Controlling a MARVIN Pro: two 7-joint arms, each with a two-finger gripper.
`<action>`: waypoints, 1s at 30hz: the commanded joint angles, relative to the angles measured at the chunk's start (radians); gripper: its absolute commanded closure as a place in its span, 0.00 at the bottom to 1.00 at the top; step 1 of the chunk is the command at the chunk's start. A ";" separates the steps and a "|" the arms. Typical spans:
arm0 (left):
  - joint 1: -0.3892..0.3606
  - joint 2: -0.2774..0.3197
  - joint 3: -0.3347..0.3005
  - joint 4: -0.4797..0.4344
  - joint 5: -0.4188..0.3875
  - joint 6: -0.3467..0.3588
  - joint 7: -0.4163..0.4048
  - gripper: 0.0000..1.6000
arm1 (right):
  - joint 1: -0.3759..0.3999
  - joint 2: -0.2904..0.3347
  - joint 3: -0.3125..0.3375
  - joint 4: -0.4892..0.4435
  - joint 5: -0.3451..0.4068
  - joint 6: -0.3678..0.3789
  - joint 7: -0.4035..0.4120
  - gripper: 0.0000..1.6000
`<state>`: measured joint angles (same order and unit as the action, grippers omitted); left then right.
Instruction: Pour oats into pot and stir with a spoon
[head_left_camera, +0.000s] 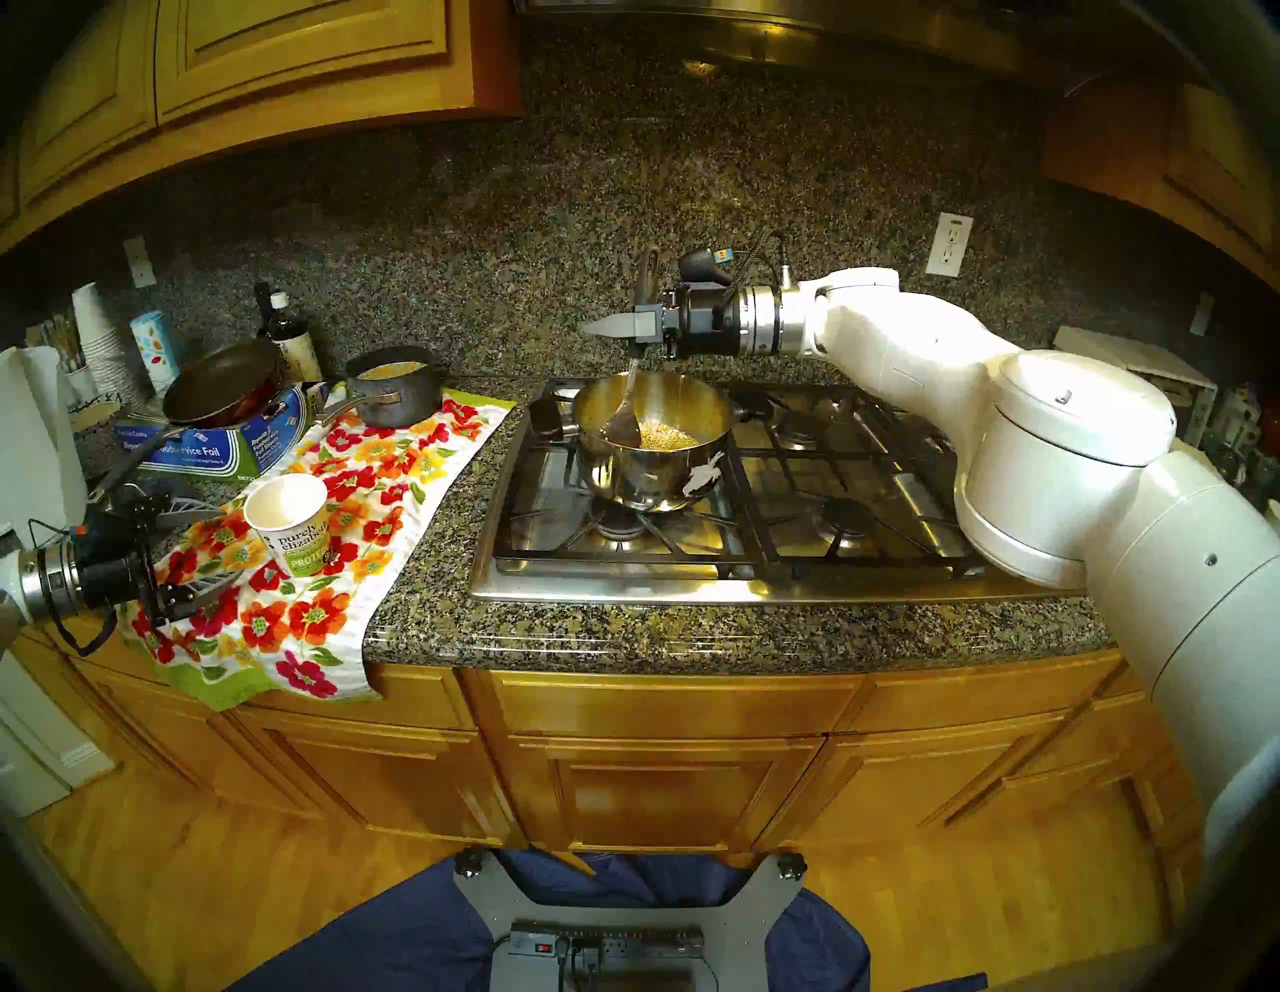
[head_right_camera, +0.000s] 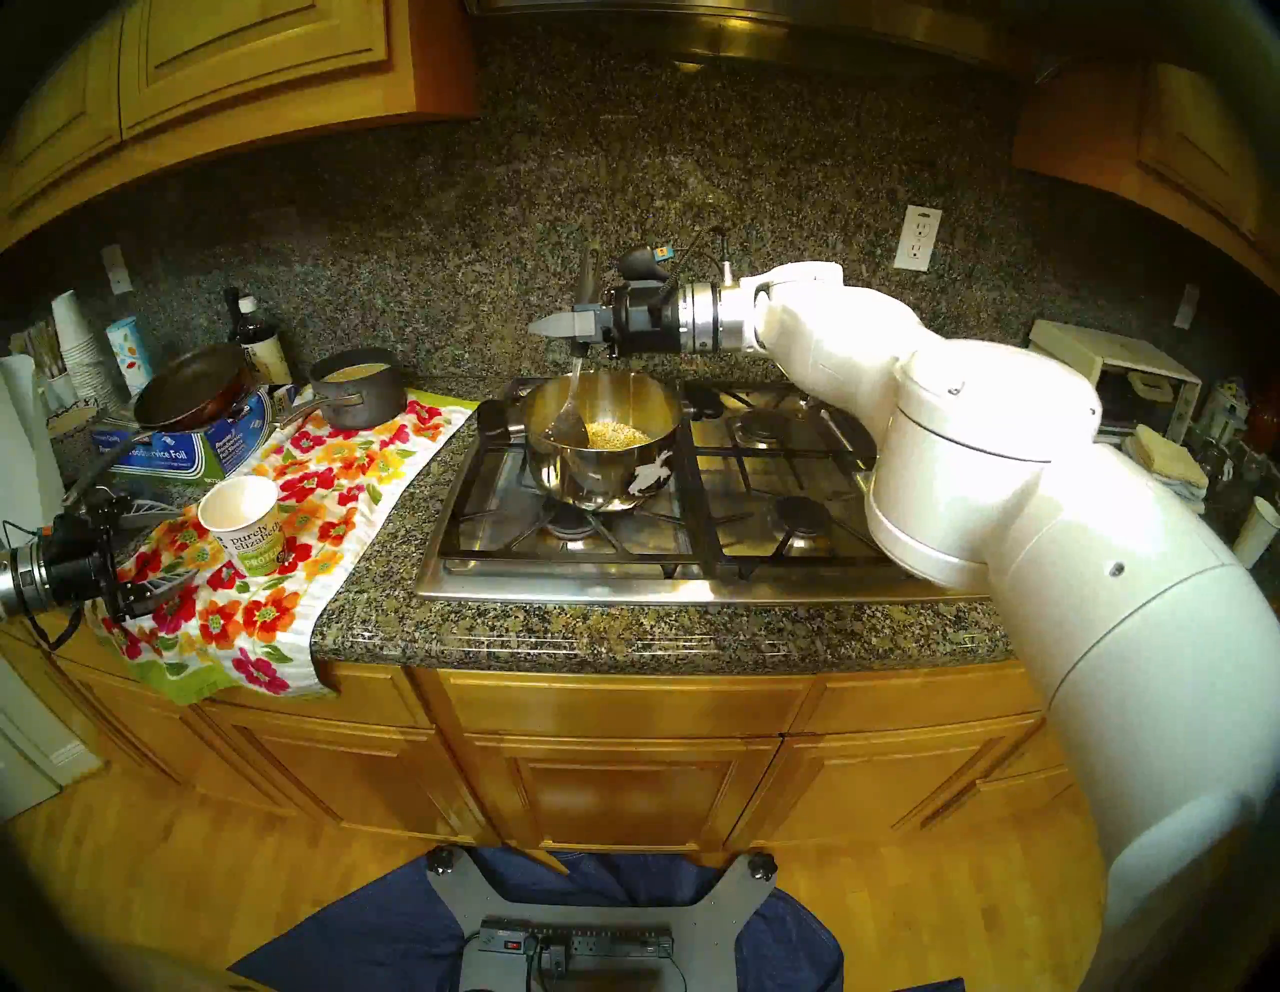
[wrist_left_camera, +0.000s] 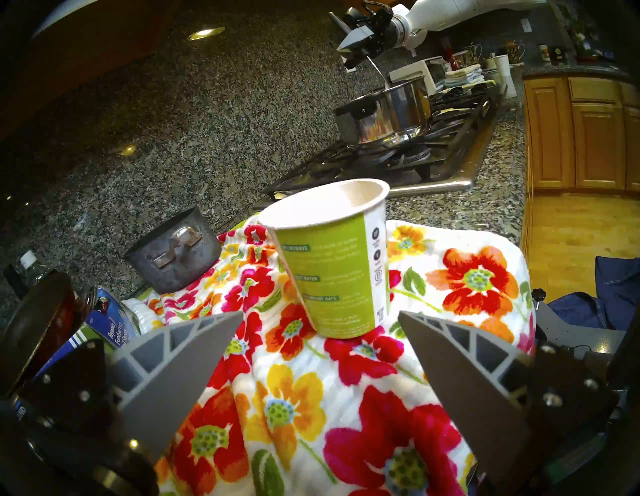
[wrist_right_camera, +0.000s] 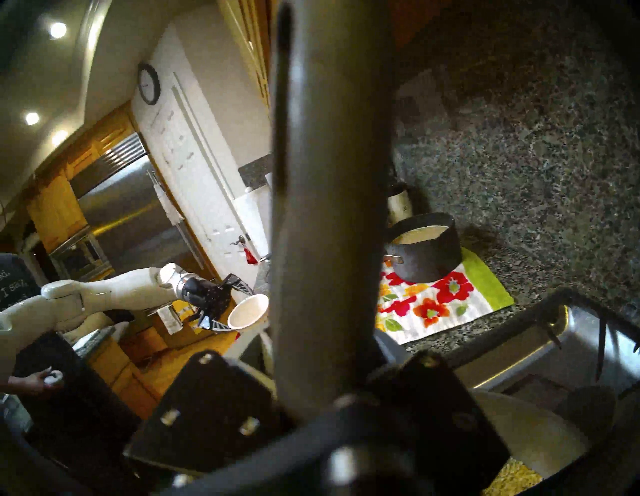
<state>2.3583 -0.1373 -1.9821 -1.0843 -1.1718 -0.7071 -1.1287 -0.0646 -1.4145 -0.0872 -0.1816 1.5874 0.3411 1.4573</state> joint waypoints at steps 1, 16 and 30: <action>-0.005 0.008 -0.024 0.000 -0.008 -0.003 -0.079 0.00 | 0.043 0.111 -0.012 -0.013 -0.014 0.020 0.026 1.00; -0.006 0.005 -0.031 0.004 -0.017 0.001 -0.107 0.00 | 0.006 0.156 -0.061 0.039 -0.057 -0.027 0.009 1.00; -0.005 0.009 -0.018 -0.003 -0.002 -0.005 -0.056 0.00 | 0.035 0.078 -0.044 0.069 -0.051 -0.029 -0.111 1.00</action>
<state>2.3585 -0.1378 -1.9819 -1.0846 -1.1690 -0.7083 -1.1278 -0.0755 -1.3005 -0.1410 -0.1212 1.5304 0.3144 1.3915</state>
